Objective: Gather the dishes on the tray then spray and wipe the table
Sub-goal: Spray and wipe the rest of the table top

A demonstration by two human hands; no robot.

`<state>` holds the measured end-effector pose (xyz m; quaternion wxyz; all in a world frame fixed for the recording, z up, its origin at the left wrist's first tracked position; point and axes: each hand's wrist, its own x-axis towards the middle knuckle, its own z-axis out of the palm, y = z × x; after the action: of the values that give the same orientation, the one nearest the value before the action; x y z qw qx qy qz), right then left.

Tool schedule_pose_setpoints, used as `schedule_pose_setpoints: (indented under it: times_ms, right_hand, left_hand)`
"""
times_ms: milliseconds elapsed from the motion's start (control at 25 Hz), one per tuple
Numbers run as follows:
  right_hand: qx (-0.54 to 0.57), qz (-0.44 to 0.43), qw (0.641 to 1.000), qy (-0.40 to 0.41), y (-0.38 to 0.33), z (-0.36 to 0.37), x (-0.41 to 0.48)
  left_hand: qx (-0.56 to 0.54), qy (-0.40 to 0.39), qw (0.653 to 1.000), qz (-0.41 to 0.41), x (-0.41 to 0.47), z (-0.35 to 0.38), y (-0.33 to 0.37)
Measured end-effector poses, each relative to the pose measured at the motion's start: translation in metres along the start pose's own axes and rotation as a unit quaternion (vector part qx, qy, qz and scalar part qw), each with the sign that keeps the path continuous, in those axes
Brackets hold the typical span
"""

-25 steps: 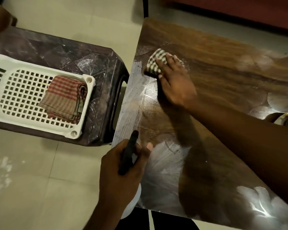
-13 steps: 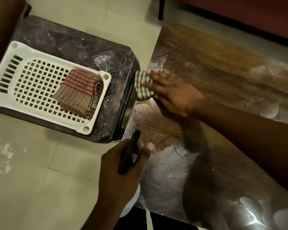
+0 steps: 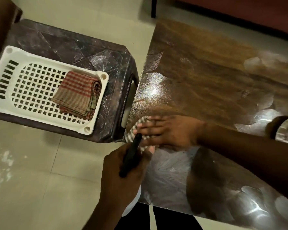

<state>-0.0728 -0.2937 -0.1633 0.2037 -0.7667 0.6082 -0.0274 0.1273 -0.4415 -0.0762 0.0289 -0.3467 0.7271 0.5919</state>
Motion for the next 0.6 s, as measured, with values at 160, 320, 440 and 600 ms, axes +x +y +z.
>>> schedule_pose_setpoints:
  times_ms: [160, 320, 440, 600]
  right_hand:
    - [0.039, 0.376, 0.913, 0.157, 0.035, 0.001, -0.041]
    - [0.143, 0.641, 0.695, 0.292, -0.043, 0.024, -0.005]
    - [0.114, 0.410, 0.889, 0.169, -0.138, 0.056, -0.003]
    - [-0.010, 0.174, 0.984, 0.047, -0.132, 0.067, -0.099]
  left_hand:
    - [-0.022, -0.060, 0.998, -0.018, -0.011, 0.002, -0.006]
    - [0.035, -0.066, 0.997, 0.008, -0.022, 0.003, -0.024]
    - [0.040, -0.063, 0.997, 0.023, -0.039, 0.007, -0.027]
    - [0.022, -0.075, 0.996, 0.029, -0.062, 0.016, -0.041]
